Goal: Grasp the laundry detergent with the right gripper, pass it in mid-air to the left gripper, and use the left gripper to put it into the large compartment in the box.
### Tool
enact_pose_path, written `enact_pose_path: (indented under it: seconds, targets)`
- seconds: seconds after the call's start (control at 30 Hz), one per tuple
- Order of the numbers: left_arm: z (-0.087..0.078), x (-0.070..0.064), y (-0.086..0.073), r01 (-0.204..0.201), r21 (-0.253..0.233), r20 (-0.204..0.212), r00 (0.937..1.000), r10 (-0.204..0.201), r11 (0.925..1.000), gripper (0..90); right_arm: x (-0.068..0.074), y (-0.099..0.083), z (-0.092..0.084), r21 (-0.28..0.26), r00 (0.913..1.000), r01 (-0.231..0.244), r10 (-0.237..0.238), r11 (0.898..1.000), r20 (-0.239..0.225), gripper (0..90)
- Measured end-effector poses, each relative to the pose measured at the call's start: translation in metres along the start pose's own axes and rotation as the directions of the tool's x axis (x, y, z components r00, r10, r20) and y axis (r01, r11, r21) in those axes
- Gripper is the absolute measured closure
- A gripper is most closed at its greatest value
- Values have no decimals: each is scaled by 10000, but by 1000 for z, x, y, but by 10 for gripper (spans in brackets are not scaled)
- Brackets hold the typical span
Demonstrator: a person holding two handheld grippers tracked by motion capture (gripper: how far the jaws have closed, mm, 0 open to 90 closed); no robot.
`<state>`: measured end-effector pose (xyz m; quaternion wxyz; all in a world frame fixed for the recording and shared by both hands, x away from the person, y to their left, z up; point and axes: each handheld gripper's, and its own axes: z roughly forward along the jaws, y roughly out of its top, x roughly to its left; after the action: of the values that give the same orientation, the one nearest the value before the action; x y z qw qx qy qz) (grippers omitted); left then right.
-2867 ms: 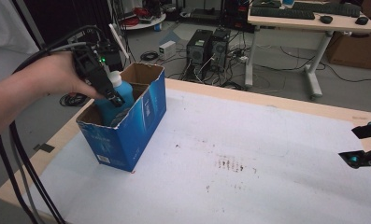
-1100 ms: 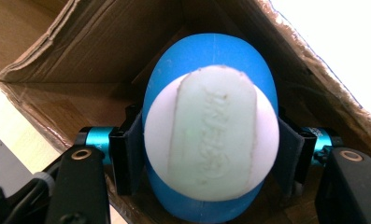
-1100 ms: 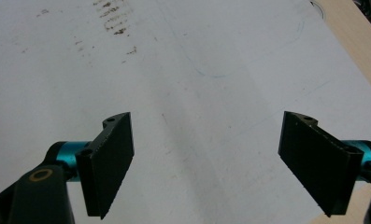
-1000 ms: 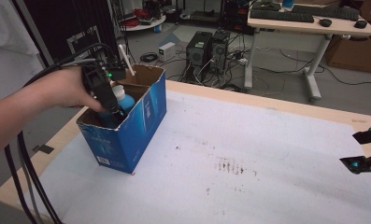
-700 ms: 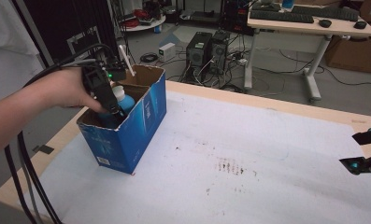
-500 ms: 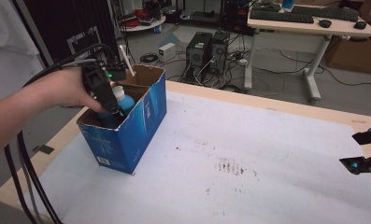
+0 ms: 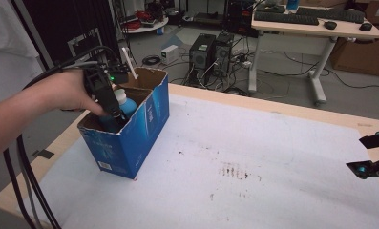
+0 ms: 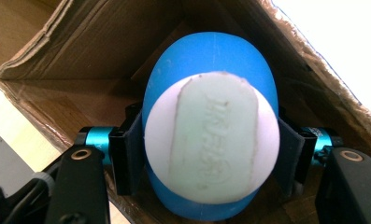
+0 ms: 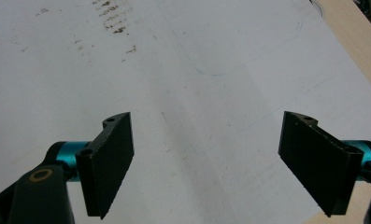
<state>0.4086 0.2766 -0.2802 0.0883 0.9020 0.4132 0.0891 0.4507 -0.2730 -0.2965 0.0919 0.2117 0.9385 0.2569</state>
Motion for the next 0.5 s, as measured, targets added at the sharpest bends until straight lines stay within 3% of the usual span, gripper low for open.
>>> enact_pose_path:
  seconds: [0.5]
  targets:
    - [0,0,1,-20,61,13,10000,20,10000,377,-1,-1,0,43,10000,-1,1,10000,20,175]
